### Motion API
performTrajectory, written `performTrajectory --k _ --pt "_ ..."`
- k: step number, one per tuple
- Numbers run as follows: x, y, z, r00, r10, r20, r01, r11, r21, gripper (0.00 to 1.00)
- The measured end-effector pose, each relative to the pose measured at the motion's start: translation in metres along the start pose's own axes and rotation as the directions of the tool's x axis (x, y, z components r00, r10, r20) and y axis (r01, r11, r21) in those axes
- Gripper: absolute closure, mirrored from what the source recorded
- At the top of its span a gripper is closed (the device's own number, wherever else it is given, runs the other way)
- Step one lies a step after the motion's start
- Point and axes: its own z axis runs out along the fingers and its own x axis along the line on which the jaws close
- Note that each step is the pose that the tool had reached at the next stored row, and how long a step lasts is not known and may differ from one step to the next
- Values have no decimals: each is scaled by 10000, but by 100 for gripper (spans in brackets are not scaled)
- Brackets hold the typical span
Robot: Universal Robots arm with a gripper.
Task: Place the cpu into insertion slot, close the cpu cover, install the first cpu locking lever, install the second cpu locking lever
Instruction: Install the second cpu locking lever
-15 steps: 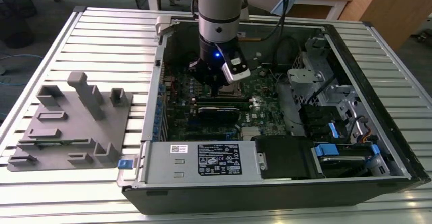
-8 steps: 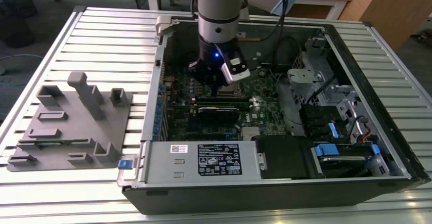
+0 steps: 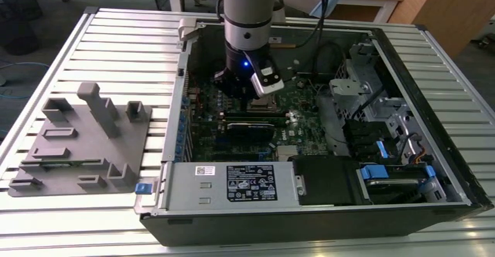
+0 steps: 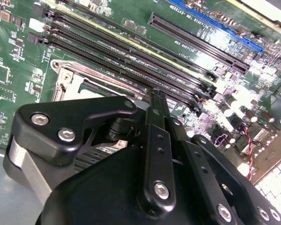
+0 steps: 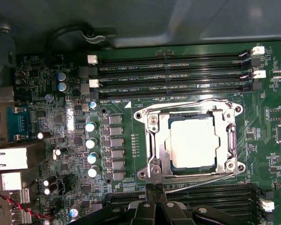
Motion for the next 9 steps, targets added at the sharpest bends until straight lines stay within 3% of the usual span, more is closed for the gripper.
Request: performTrajectory --k 9 --pt "2 9 31 10000 6 -10 -6 9999 -140 89"
